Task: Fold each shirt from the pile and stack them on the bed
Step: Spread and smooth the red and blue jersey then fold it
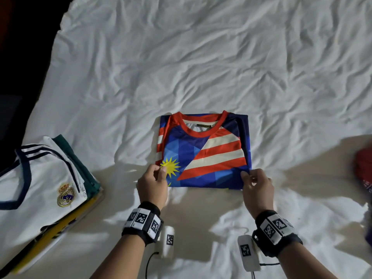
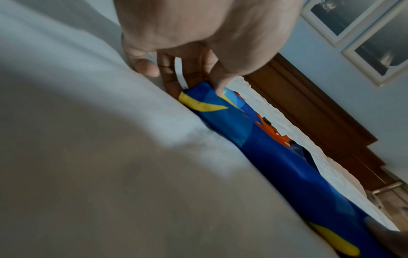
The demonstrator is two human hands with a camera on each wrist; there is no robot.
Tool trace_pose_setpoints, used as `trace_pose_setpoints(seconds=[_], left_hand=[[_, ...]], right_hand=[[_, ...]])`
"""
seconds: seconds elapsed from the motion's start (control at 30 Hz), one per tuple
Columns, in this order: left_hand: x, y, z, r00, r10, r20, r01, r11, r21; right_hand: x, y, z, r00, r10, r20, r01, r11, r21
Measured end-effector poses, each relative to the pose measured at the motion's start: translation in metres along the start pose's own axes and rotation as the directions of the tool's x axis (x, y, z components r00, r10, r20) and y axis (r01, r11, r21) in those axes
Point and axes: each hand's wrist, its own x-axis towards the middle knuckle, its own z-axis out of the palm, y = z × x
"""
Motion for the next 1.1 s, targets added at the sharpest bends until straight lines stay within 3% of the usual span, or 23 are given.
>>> trace_pose_setpoints(seconds=[0.07,0.17,0.27,0.33,0.37,0.43,0.47,0.5,0.57,0.6,0.63,0.7,0.77,0.83,0.93,0.97,1.0,1.1], left_hand=[[0.000,-0.002,0.002,0.999,0.012,-0.038,-0.013,1.000,-0.015],[0.001,-0.004,0.007,0.998,0.027,-0.057,-0.026,0.999,0.020],[0.003,-0.006,0.011,1.000,0.002,-0.019,0.000,0.996,0.087],[0.001,-0.002,0.009,0.999,0.029,-0.018,-0.026,0.987,0.162],[-0.001,0.001,0.009,0.994,0.100,-0.042,-0.088,0.970,0.227],[-0.005,0.010,0.011,0.935,0.354,-0.002,-0.324,0.857,0.402],[-0.008,0.014,0.015,0.877,0.468,0.106,-0.460,0.759,0.460],[-0.009,0.015,0.021,0.812,0.534,0.235,-0.573,0.658,0.488],[-0.004,0.005,0.033,0.723,0.552,0.416,-0.687,0.511,0.517],[0.002,-0.006,0.035,0.726,0.529,0.439,-0.684,0.487,0.544],[0.009,-0.018,0.035,0.762,0.489,0.424,-0.644,0.501,0.578],[0.021,-0.036,0.024,0.863,0.394,0.318,-0.503,0.601,0.622],[0.028,-0.038,0.013,0.905,0.363,0.221,-0.416,0.651,0.635],[0.028,-0.019,0.015,0.878,0.432,0.209,-0.461,0.638,0.617],[0.028,0.014,0.040,0.771,0.543,0.332,-0.623,0.538,0.568],[0.031,0.018,0.048,0.755,0.544,0.367,-0.644,0.506,0.574],[0.035,0.018,0.053,0.758,0.528,0.383,-0.640,0.493,0.589],[0.048,0.008,0.055,0.838,0.439,0.323,-0.538,0.572,0.619]], right_hand=[[-0.002,-0.005,0.000,0.998,-0.016,-0.059,0.018,1.000,0.026],[0.004,-0.012,-0.002,0.996,0.070,-0.057,-0.067,0.996,0.059],[0.011,-0.018,0.001,0.977,0.208,0.037,-0.203,0.973,-0.110],[0.012,-0.021,0.002,0.968,0.251,0.021,-0.240,0.945,-0.224],[0.010,-0.022,0.003,0.985,0.172,-0.016,-0.170,0.953,-0.251],[0.003,-0.027,0.007,0.986,-0.160,-0.056,0.133,0.935,-0.328],[-0.002,-0.031,0.011,0.938,-0.343,0.040,0.332,0.862,-0.384],[-0.006,-0.032,0.019,0.853,-0.485,0.195,0.518,0.739,-0.431],[-0.004,-0.022,0.035,0.663,-0.564,0.493,0.749,0.485,-0.452],[0.003,-0.013,0.038,0.630,-0.531,0.566,0.777,0.433,-0.458],[0.011,-0.002,0.038,0.658,-0.485,0.575,0.752,0.440,-0.490],[0.026,0.013,0.031,0.791,-0.389,0.472,0.611,0.528,-0.590],[0.032,0.014,0.025,0.868,-0.352,0.350,0.496,0.588,-0.639],[0.030,-0.003,0.029,0.838,-0.419,0.349,0.543,0.581,-0.606],[0.029,-0.021,0.050,0.684,-0.539,0.490,0.728,0.462,-0.507],[0.032,-0.021,0.054,0.672,-0.536,0.511,0.739,0.443,-0.507],[0.037,-0.018,0.056,0.693,-0.517,0.502,0.720,0.454,-0.526],[0.058,-0.008,0.046,0.839,-0.427,0.338,0.541,0.589,-0.600]])
